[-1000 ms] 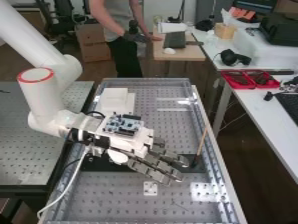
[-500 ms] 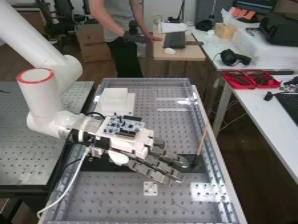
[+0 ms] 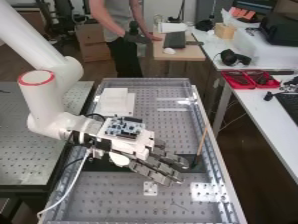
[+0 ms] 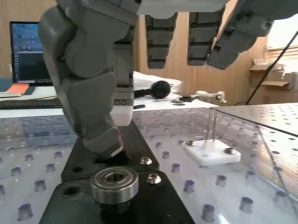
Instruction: Grab the pcb board and place it in the clear container
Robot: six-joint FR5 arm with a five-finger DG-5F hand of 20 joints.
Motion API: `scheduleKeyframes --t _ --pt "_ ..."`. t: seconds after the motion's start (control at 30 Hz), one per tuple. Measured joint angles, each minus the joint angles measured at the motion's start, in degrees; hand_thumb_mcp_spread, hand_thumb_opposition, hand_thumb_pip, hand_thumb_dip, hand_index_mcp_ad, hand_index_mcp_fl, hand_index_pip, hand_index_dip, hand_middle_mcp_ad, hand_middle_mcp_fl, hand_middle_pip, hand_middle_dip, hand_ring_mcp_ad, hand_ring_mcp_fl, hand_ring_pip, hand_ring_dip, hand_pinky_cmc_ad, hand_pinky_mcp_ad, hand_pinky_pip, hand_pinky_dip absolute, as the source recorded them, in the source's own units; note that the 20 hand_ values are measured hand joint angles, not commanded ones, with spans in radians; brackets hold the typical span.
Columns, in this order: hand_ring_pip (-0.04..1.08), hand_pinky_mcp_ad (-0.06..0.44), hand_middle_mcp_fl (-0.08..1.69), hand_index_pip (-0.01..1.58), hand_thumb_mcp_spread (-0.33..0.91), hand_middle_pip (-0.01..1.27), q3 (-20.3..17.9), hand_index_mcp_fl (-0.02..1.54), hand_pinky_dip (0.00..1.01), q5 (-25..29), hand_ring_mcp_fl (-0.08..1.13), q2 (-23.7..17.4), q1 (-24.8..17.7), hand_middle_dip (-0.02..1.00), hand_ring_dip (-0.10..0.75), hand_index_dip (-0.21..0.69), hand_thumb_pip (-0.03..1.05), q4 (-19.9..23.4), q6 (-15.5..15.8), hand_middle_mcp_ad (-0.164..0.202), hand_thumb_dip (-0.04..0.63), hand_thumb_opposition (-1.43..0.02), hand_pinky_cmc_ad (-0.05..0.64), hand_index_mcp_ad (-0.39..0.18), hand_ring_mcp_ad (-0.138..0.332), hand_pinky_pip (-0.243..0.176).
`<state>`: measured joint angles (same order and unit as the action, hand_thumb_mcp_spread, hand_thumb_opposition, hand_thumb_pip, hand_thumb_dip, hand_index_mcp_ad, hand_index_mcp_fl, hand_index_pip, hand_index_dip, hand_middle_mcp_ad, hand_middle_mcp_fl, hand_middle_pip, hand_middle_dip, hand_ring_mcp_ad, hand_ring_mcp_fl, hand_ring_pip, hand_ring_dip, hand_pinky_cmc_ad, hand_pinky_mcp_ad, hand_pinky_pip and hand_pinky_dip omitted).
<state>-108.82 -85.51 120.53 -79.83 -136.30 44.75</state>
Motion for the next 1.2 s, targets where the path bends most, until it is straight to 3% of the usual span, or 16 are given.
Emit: scheduleKeyframes --t 0.67,1.2 --pt "0.10 0.145 0.04 1.54 0.71 0.15 0.6 0.34 0.20 -0.7 0.05 0.8 0.2 0.16 0.082 0.188 0.48 -0.6 -0.9 0.019 0.269 -0.87 0.360 -0.237 0.164 -0.042" --pt "0.10 0.145 0.06 1.42 0.76 0.15 0.5 0.52 0.20 -1.3 0.06 0.4 0.3 0.16 0.082 0.154 0.45 0.0 -2.0 0.019 0.269 -0.88 0.363 -0.236 0.164 -0.042"
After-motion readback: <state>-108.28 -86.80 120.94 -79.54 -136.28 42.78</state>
